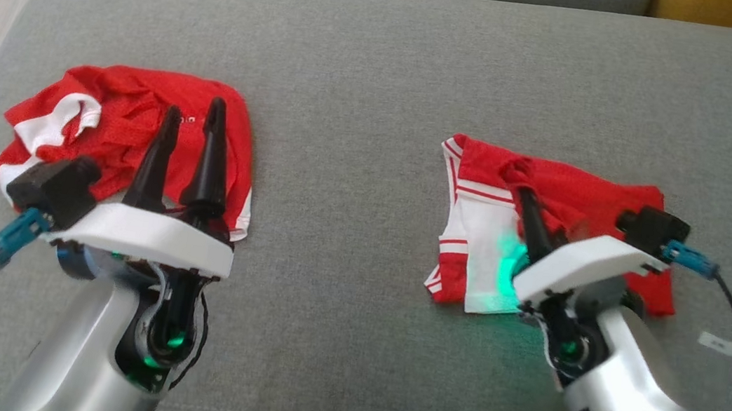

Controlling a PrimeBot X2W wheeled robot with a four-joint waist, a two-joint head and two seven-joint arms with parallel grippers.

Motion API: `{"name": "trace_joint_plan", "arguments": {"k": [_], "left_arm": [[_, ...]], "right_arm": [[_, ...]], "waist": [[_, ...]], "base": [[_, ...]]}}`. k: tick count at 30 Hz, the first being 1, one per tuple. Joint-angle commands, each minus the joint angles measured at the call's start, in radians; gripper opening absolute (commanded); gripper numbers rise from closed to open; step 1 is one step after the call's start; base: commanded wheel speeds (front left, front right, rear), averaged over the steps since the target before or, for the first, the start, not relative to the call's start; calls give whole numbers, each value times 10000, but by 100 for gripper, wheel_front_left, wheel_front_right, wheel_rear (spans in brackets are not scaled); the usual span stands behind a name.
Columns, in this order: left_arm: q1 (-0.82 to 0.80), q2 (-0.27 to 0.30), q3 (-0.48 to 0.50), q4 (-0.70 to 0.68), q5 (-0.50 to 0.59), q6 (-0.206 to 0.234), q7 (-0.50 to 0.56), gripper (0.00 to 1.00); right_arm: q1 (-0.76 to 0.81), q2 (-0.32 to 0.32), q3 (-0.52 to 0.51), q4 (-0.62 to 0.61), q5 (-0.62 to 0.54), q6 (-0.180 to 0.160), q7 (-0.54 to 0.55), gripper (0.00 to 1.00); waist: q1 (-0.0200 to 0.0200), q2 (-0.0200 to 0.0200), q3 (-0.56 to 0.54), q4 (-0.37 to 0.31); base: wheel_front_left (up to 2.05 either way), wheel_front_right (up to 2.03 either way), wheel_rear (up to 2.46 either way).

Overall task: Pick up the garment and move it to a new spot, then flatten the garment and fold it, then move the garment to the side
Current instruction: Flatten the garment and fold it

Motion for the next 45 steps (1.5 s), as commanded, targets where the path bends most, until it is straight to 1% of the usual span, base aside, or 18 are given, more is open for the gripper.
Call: {"name": "trace_joint_plan", "arguments": {"k": [1,4,5,7,8,9,13,17,20,24,28,32,33,35,39,43,44,45], "left_arm": [[-299,94,350,-275,13,-63,-94,100],[-295,79,326,-233,5,-79,-95,100],[-295,79,326,-233,5,-79,-95,100],[-287,67,314,-217,2,-83,-96,100],[-286,60,304,-207,4,-87,-96,100],[-285,53,299,-195,5,-90,-96,100],[-258,64,354,-163,-7,-81,-99,100],[-215,80,413,-164,-13,-50,-101,100],[-194,81,431,-219,0,-38,-103,100],[-207,45,410,-324,37,-43,-105,100],[-248,-13,370,-406,88,-35,-107,100],[-298,-74,302,-430,144,-60,-108,100],[-312,-91,287,-431,159,-65,-109,100],[-366,-139,285,-434,220,-94,-111,100],[-384,-211,306,-426,312,-171,-115,100],[-382,-300,322,-413,605,-294,-118,100],[-333,-397,372,-393,762,-384,-119,100],[-298,-454,400,-385,848,-437,-119,100]], "right_arm": [[-680,58,598,-9,371,65,-403,0],[-1003,58,1252,565,920,65,-920,0],[-1003,58,1252,565,920,65,-920,0],[-1198,58,1706,941,1285,65,-1191,0],[-1249,58,1935,1041,1630,65,-1231,98],[-1281,58,2134,1072,2111,65,-1272,100],[-1500,58,3356,876,3397,65,-1378,100],[-2052,58,3770,1335,3862,65,-1943,100],[-2694,58,3730,1948,3667,65,-2287,100],[-3617,-64,3411,2956,2528,65,-2579,100],[-4059,-721,2861,3229,1736,65,-2659,100],[-4106,-1564,2291,2905,1073,65,-2677,100],[-4063,-1784,2152,2729,845,65,-2678,100],[-3612,-2534,1382,1766,-335,65,-2681,100],[-2634,-2789,271,550,-1598,65,-2682,100],[-1331,-2574,-1106,-791,-2963,65,-2682,100],[-612,-2278,-1746,-1463,-3641,65,-2683,100],[-264,-2057,-2064,-1781,-3861,65,-2683,100]], "waist": [[0,0,22,73],[0,0,38,147],[0,0,38,147],[0,0,60,178],[0,0,67,195],[0,0,71,205],[0,0,86,137],[0,0,38,-84],[0,0,15,-305],[0,0,-3,-606],[0,0,20,-845],[0,0,55,-1027],[0,0,65,-1060],[0,0,110,-1165],[0,0,128,-1203],[0,0,139,-1149],[0,0,141,-1104],[0,0,145,-1078]], "base": [[0,0,0],[0,0,0],[0,0,0],[0,0,0],[0,0,0],[0,0,0],[0,0,0],[0,0,0],[0,0,0],[0,0,0],[0,0,0],[0,0,0],[0,0,0],[0,0,0],[0,0,0],[0,0,0],[0,0,0],[0,0,0]]}}
